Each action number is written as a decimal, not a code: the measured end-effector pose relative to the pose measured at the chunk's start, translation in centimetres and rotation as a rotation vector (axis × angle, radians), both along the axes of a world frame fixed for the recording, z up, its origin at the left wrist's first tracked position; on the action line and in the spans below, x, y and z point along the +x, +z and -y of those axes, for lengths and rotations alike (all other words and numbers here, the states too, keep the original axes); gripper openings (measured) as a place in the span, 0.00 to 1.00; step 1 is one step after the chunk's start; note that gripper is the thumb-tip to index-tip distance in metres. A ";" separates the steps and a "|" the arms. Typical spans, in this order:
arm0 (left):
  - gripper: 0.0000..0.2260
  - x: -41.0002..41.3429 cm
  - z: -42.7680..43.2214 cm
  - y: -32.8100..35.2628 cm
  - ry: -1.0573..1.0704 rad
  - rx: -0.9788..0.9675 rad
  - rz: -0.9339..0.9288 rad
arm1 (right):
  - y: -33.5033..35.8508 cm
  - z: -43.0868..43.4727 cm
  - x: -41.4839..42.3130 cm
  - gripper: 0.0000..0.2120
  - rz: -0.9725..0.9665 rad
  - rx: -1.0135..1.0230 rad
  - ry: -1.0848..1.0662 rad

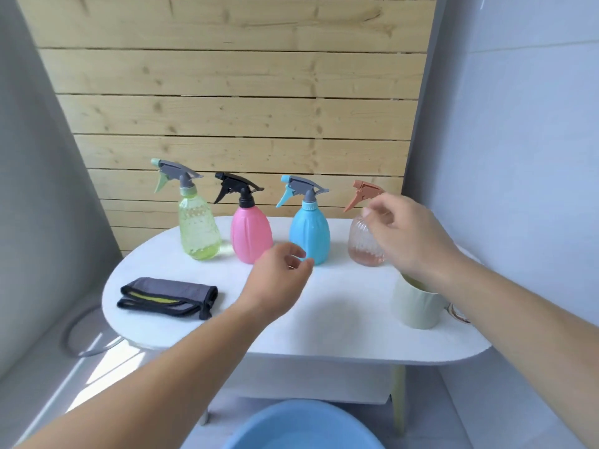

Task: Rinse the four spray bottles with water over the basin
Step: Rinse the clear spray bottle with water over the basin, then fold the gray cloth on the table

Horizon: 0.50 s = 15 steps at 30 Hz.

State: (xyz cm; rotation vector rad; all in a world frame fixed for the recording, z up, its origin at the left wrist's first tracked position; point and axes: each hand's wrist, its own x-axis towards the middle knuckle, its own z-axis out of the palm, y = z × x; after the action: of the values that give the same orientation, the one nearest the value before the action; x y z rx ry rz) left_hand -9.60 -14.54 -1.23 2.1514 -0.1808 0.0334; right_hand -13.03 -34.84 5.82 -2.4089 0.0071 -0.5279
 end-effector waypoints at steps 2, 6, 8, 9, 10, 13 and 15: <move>0.08 -1.1 -5.1 -1.0 0.091 0.122 0.068 | -1.2 -3.4 -1.1 0.09 -0.046 -0.013 0.165; 0.21 -1.8 -14.6 -3.3 0.270 0.353 0.039 | -5.2 -10.6 -0.7 0.14 -0.267 -0.099 0.417; 0.25 -1.5 -17.4 -4.2 0.299 0.391 -0.006 | -7.1 -13.9 0.2 0.18 -0.316 -0.189 0.499; 0.24 -1.5 -18.3 -4.5 0.290 0.397 -0.020 | -7.9 -15.6 0.7 0.19 -0.321 -0.227 0.530; 0.23 -1.3 -19.3 -4.8 0.276 0.395 -0.019 | -8.7 -17.3 1.4 0.20 -0.317 -0.257 0.554; 0.22 -0.7 -21.2 -5.8 0.231 0.378 0.078 | -10.1 -21.2 3.5 0.22 -0.297 -0.347 0.592; 0.18 -0.2 -22.4 -6.4 0.258 0.313 0.138 | -10.5 -23.2 4.9 0.24 -0.276 -0.398 0.620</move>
State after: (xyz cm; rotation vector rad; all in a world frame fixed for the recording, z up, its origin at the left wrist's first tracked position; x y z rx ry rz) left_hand -9.83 7.82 -7.65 2.4744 0.0152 0.3222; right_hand -8.16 -11.60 -4.67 -2.6546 -0.7614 0.1043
